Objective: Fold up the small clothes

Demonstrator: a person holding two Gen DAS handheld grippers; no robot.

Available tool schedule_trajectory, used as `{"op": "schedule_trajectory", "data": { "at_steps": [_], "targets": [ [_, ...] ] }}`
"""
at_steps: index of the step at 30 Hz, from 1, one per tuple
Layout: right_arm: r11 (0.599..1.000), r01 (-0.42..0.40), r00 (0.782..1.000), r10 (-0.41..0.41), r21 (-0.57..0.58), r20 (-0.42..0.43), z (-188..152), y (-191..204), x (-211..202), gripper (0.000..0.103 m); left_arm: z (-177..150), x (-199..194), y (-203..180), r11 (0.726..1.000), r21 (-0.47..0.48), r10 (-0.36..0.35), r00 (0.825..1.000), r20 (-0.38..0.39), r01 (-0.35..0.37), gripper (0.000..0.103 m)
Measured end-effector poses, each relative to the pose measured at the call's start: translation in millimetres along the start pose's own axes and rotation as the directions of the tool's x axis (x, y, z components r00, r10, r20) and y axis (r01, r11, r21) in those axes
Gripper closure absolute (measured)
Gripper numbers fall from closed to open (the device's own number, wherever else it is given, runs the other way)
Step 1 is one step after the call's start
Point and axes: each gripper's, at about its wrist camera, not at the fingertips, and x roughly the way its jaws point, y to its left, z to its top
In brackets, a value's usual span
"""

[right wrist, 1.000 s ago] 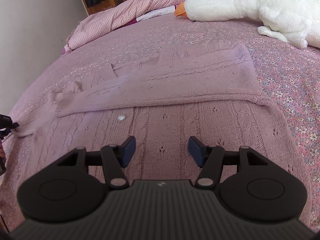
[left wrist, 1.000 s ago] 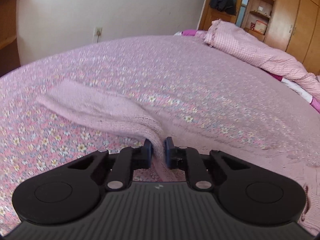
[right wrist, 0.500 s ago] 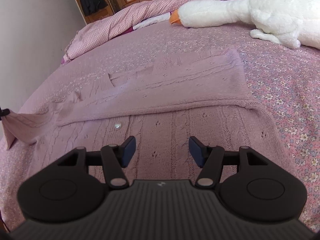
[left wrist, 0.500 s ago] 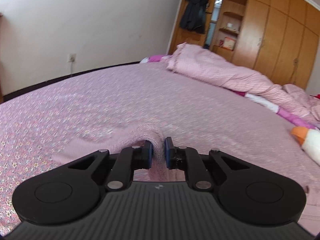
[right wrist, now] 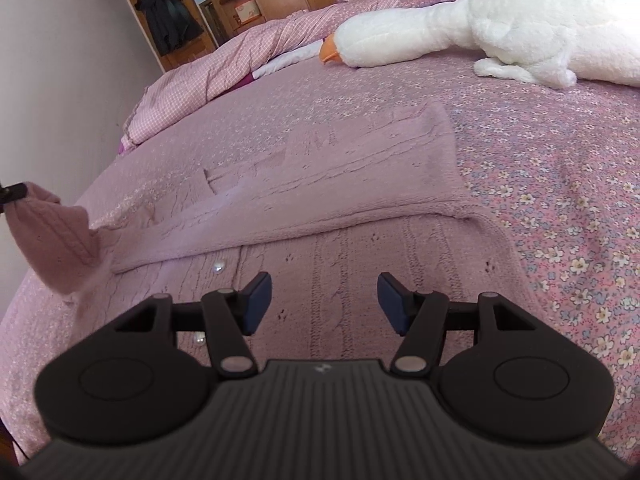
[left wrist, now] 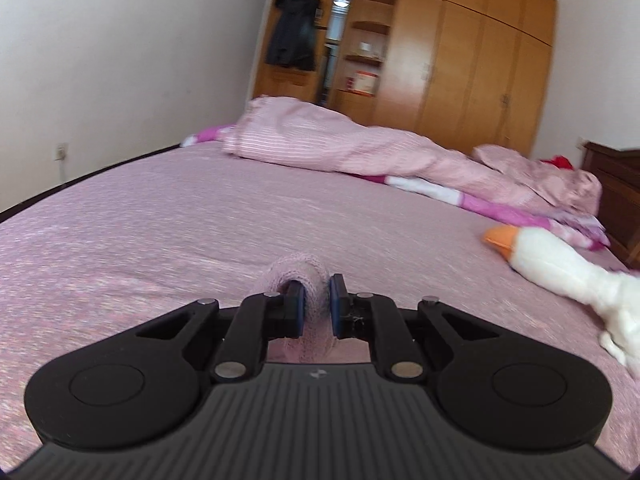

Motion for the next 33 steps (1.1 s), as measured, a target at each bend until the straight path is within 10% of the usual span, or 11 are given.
{"op": "schedule_trajectory", "data": {
  "at_steps": [12, 21, 27, 33],
  "targets": [
    [0.999, 0.002, 1.000, -0.002, 0.045, 0.003, -3, -18, -2, 0.042, -63, 22, -78, 0.986, 0.080, -0.131, 0.980, -0.148, 0.144, 0.090],
    [0.999, -0.005, 1.000, 0.006, 0.049, -0.009, -2, -21, 2, 0.042, -111, 49, -89, 0.968, 0.132, -0.161, 0.934, -0.321, 0.212, 0.088],
    [0.999, -0.033, 0.999, 0.033, 0.012, -0.020, 2, -9, 6, 0.042, -119, 37, -73, 0.967, 0.133, -0.154, 0.917, -0.367, 0.216, 0.049],
    [0.992, -0.103, 0.994, 0.099, -0.077, -0.045, 12, 23, 15, 0.042, -117, 15, -49, 0.971, 0.161, -0.107, 0.919, -0.379, 0.179, 0.043]
  ]
}}
